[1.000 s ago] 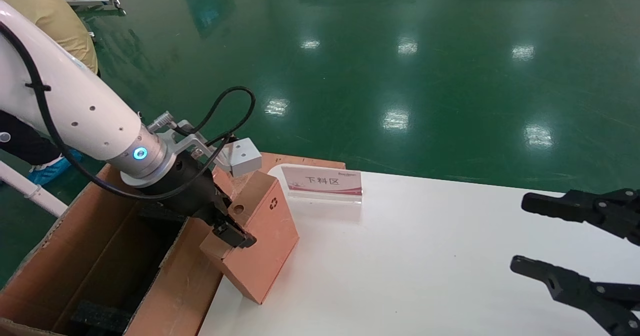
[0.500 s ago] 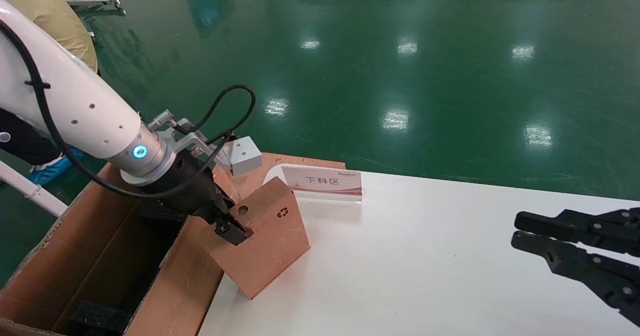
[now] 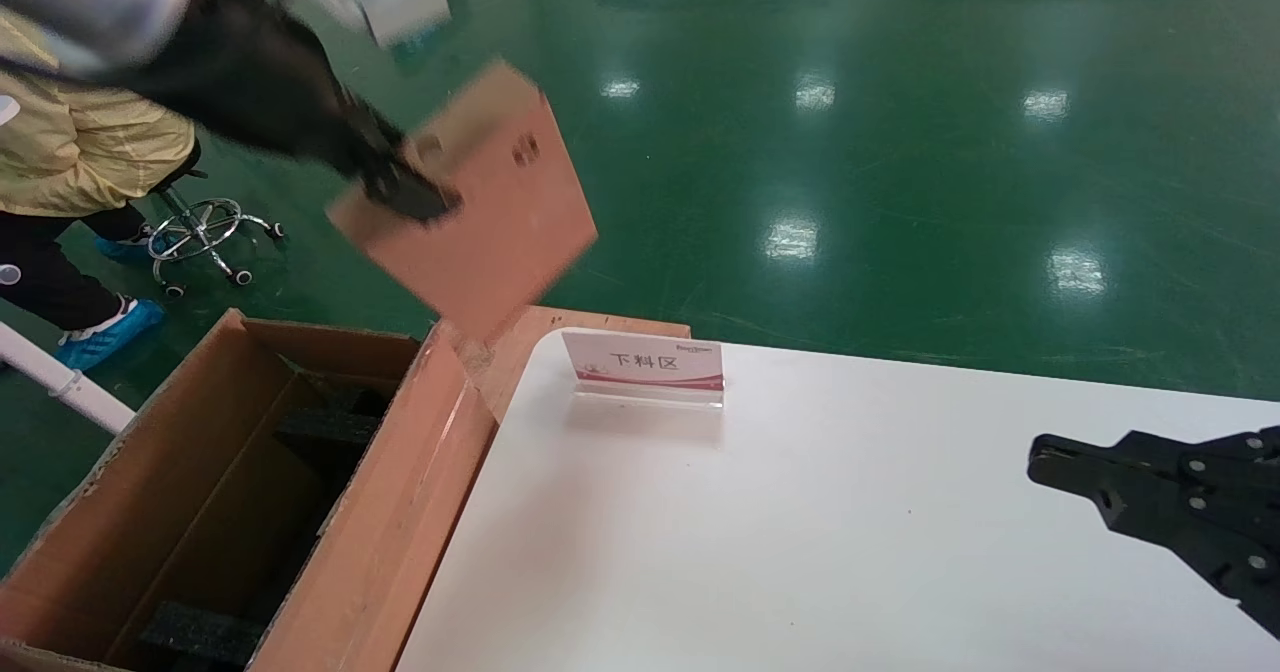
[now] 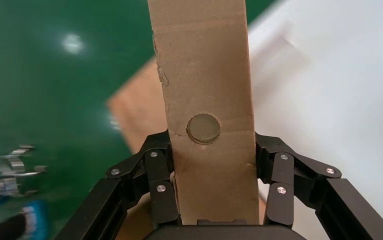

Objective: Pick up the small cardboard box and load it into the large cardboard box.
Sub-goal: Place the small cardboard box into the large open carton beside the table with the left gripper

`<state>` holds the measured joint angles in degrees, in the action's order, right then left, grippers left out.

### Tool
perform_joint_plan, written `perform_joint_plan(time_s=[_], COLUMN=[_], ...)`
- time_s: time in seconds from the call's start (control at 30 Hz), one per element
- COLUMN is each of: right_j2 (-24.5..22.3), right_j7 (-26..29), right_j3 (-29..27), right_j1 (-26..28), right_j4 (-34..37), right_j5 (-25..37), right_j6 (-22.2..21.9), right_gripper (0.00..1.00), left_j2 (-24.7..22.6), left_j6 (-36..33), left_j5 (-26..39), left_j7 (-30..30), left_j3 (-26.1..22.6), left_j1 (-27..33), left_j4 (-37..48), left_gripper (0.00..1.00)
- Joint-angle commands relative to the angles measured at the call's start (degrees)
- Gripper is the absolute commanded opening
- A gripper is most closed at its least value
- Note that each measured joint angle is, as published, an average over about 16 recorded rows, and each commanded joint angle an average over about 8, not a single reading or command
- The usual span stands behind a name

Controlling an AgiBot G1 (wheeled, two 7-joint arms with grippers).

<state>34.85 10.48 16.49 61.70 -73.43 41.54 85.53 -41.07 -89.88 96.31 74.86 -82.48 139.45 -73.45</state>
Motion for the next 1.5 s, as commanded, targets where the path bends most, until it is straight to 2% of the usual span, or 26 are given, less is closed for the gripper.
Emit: perform_joint_plan(time_s=[0.03,0.2,0.37,0.4,0.63,0.67,0.93,1.3,1.5], right_j2=[0.0,0.0,0.0,0.0,0.0,0.0,0.0,-0.1,-0.1], right_j7=[0.0,0.0,0.0,0.0,0.0,0.0,-0.1,-0.1,-0.1], right_j3=[0.0,0.0,0.0,0.0,0.1,0.1,0.1,0.1,0.2], right_j1=[0.0,0.0,0.0,0.0,0.0,0.0,0.0,0.0,0.0], right_j4=[0.0,0.0,0.0,0.0,0.0,0.0,0.0,0.0,0.0], right_j5=[0.0,0.0,0.0,0.0,-0.1,-0.1,-0.1,-0.1,-0.1], right_j6=[0.0,0.0,0.0,0.0,0.0,0.0,0.0,-0.1,-0.1], right_gripper=[0.0,0.0,0.0,0.03,0.91,1.0,1.0,1.0,1.0], left_j2=[-0.9,-1.0,1.0,1.6,5.9,6.3,8.6,12.4,14.8], left_j6=[-0.9,-1.7,-2.0,-2.0,-1.9,-1.8,-1.8,-4.5,-4.2], left_j5=[1.4,3.3,2.1,1.5,-5.0,-5.8,-8.2,-9.5,-10.3], left_j7=[0.0,-1.6,-2.6,-2.5,0.9,1.5,5.0,10.2,12.1], left_j3=[0.2,-5.7,-14.8,-16.8,-29.5,-30.9,-37.6,-42.1,-42.6], left_j1=[3.2,10.0,16.2,17.4,24.2,24.8,27.4,32.0,32.0], left_j4=[0.8,3.9,5.3,5.3,3.0,2.5,0.0,-4.1,-5.5], left_gripper=[0.0,0.0,0.0,0.0,0.0,0.0,0.0,0.0,0.0])
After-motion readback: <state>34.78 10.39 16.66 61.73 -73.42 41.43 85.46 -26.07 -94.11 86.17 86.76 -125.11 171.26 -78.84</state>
